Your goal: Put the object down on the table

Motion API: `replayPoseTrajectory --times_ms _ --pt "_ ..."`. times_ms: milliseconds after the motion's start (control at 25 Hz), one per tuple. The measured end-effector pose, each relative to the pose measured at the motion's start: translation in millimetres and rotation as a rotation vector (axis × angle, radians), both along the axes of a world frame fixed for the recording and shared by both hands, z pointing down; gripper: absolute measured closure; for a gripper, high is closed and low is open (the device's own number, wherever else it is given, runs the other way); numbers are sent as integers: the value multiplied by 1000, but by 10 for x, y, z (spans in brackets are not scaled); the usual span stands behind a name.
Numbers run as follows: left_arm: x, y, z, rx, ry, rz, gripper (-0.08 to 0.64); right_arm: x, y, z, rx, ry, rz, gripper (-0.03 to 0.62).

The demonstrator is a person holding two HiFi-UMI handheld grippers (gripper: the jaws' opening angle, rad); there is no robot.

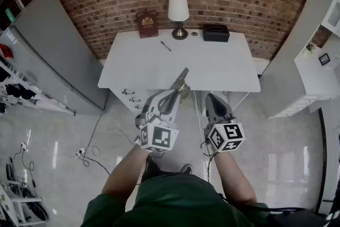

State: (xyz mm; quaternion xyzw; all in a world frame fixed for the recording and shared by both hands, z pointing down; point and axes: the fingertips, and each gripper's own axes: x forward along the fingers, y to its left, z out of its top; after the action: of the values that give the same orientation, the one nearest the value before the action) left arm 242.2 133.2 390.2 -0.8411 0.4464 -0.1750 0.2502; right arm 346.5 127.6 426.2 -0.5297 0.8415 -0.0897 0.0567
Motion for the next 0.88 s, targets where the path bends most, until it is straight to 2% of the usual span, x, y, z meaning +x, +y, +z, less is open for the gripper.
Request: replayPoseTrajectory --times_ms 320,640,880 --pt "-500 -143 84 -8 10 -25 535 -481 -130 126 -30 -6 -29 589" --pt "-1354 -577 236 -15 17 -25 535 -1271 -516 115 -21 47 -11 589" --pt "-2025 -1025 260 37 -53 -1 536 -1964 -918 50 -17 102 4 589"
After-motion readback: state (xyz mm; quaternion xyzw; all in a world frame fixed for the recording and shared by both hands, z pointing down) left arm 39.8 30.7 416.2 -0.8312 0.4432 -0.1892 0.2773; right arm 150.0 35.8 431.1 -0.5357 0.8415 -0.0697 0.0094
